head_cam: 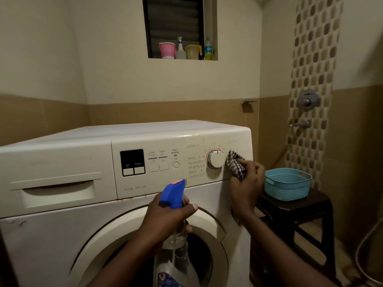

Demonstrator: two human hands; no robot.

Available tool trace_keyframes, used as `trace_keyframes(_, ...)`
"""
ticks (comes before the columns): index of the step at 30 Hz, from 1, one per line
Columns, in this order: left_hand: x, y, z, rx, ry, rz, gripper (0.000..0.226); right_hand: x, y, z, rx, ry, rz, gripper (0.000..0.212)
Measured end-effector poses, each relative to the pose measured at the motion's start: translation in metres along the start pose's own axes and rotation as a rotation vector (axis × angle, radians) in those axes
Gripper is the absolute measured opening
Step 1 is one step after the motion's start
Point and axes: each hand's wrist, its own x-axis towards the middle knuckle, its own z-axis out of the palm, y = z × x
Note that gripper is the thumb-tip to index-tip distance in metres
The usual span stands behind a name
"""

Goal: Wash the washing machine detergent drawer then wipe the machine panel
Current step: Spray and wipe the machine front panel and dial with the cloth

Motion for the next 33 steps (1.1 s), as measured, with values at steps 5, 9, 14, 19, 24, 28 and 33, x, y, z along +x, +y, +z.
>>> trace_keyframes(5, -0.001, -0.001, 0.000, 0.011, 0.046, 0.007, 0.025, -0.063, -0.010, 0.019, 0.059, -0.025, 0.014, 0.034)
trace_keyframes(9, 0.000, 0.000, -0.001, -0.011, 0.071, -0.034, 0.022, -0.062, -0.030, 0.026, 0.094, -0.182, -0.191, 0.052)
trace_keyframes(14, 0.002, 0.000, -0.003, -0.049, 0.133, -0.054, 0.022, -0.056, -0.053, 0.027, 0.071, -0.306, -0.495, 0.056)
trace_keyframes(19, 0.002, -0.006, -0.014, -0.038, 0.135, -0.024, 0.021, -0.022, -0.093, 0.040, 0.083, -0.239, -0.443, 0.055)
trace_keyframes(24, 0.005, -0.005, -0.022, -0.063, 0.193, 0.027, 0.017, -0.028, -0.079, 0.037, 0.039, -0.353, -0.581, 0.058)
trace_keyframes(28, 0.008, -0.002, -0.017, -0.049, 0.215, 0.084, 0.012, -0.052, -0.020, 0.018, 0.011, -0.354, -0.557, 0.065)
trace_keyframes(33, 0.013, 0.001, -0.001, -0.035, 0.162, 0.062, 0.014, -0.032, 0.021, -0.009, 0.032, -0.284, -0.325, 0.059)
